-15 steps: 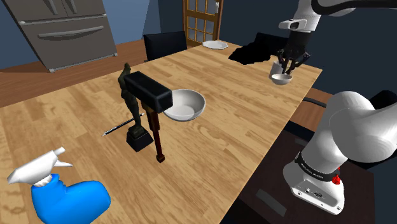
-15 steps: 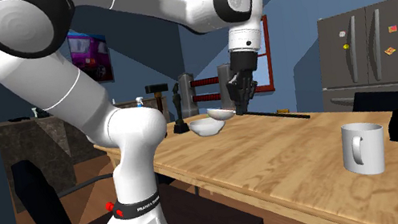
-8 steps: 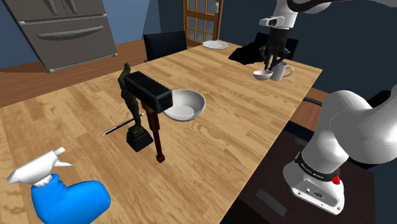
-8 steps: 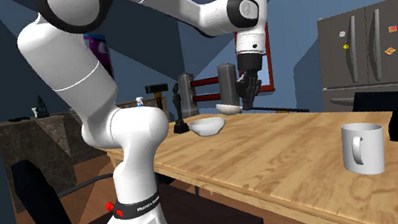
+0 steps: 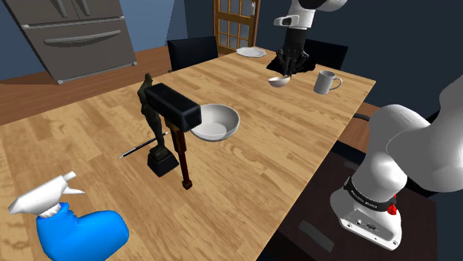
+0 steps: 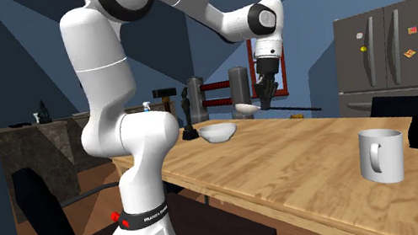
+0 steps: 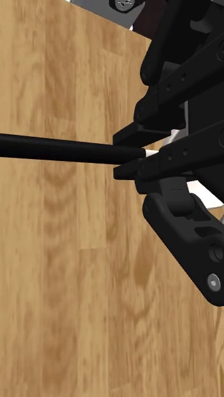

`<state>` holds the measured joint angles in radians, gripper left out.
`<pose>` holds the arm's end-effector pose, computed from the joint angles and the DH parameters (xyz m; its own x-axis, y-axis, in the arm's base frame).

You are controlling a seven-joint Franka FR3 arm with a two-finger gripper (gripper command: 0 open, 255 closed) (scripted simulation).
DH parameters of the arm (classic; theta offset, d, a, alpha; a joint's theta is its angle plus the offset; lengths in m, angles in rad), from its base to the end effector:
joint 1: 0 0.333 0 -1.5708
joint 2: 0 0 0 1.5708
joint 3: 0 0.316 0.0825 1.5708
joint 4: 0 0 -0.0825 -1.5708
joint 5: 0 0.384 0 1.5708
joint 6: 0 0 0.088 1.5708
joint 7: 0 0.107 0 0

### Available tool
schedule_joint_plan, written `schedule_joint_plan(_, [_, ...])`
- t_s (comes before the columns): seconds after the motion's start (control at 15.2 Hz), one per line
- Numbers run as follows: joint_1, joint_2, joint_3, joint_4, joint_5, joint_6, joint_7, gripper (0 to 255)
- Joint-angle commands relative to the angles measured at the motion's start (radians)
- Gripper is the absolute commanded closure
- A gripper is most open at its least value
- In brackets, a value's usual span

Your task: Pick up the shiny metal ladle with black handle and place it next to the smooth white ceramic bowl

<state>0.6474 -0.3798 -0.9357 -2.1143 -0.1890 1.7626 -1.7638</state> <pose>0.4416 -0.1835 0.4925 0.0008 0.9901 0.1405 0.9967 0.0106 -0.0804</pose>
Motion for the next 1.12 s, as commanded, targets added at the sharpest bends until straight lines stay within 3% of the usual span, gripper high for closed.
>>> schedule_joint_plan(0.0, [0.063, 0.106, -0.054, 0.071, 0.074, 0.014, -0.031, 255])
schedule_joint_plan(0.13, [0.113, 0.218, -0.108, 0.139, 0.161, 0.016, -0.074, 255])
schedule_joint_plan(0.2, [0.141, 0.313, -0.149, 0.193, 0.241, 0.010, -0.117, 255])
schedule_joint_plan(1.06, [0.121, 0.402, -0.157, 0.066, 0.323, 0.173, -0.193, 255])
